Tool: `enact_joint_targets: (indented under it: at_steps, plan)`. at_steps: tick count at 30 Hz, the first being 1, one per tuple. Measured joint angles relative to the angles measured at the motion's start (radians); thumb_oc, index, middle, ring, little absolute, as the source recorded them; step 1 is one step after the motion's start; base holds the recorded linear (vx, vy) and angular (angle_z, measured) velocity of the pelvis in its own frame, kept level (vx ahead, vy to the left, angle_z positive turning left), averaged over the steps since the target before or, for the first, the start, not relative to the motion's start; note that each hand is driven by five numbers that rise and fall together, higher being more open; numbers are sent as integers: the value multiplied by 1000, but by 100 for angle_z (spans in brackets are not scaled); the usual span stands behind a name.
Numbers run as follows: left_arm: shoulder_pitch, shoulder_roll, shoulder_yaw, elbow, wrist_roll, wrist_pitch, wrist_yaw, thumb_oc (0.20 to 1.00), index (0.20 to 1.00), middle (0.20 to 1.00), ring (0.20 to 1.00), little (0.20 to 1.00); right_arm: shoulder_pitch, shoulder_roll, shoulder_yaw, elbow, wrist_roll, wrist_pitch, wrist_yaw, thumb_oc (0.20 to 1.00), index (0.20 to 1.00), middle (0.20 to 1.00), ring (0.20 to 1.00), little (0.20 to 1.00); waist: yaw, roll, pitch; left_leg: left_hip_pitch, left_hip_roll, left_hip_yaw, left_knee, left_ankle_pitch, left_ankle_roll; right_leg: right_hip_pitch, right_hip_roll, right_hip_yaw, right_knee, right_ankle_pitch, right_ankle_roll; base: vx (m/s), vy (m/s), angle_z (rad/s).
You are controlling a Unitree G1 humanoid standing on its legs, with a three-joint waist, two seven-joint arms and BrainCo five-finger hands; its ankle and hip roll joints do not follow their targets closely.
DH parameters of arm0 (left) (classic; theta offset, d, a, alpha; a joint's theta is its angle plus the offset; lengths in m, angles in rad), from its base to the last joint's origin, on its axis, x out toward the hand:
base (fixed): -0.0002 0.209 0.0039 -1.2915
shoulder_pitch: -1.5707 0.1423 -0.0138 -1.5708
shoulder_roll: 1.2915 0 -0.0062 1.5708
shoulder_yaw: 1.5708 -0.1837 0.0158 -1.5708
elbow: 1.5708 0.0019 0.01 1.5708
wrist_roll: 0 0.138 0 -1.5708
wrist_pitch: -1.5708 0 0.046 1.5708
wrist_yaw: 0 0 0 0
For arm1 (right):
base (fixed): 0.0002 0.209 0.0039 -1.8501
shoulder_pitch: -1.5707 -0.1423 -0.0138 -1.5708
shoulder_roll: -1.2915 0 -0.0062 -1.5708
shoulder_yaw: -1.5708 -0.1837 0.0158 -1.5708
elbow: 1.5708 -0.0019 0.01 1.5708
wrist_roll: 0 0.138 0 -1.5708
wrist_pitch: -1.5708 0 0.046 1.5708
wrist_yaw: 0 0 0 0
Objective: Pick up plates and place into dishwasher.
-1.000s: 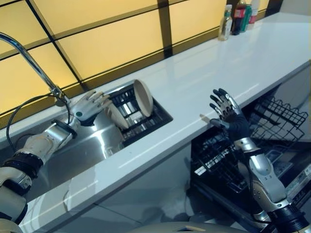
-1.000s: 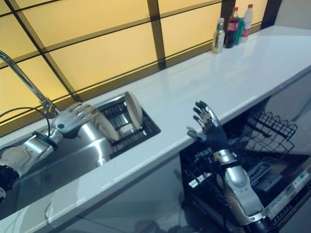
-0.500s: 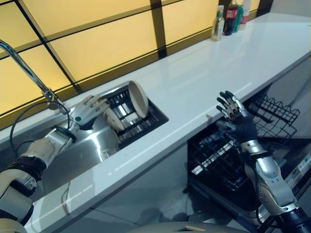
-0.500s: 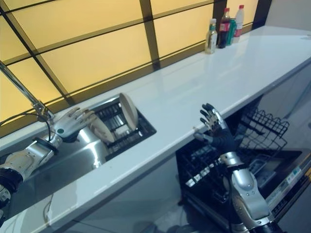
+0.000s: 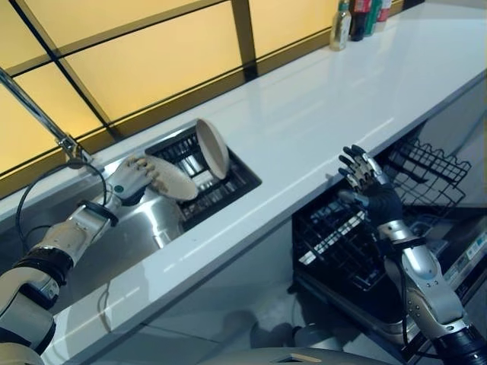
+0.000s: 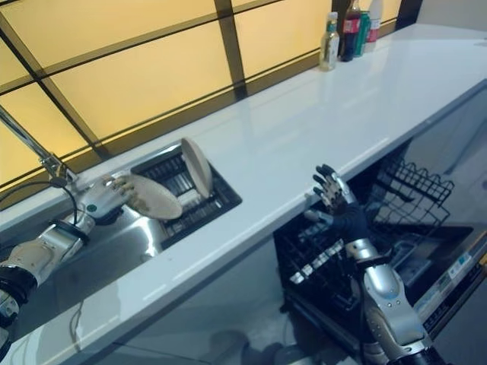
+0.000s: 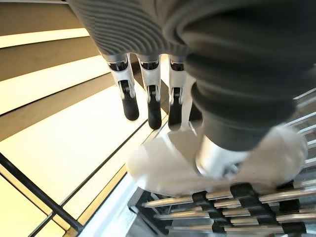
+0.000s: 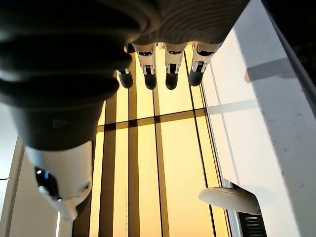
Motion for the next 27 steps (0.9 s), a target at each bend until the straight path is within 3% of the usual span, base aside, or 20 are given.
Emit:
enact_joint_targets:
  at_steps: [22,27]
  plan:
    - [67,-17,3,4,42,-5,83,200,200,200,200,200,2,0,-39,-1,3,10,22,1000,1000,1000,1000,1000,11,0,2,32,7,25,0,-4,-6,9,-6,-31,15,-1,-1,-7,-5,-4]
    - [66,-10,67,-32,36,-23,124,200,200,200,200,200,1,0,-34,-1,19,9,18,1000,1000,1000,1000,1000,37,-1,2,33,9,24,0,-3,-5,8,-5,-33,15,-1,-1,-74,5,-2]
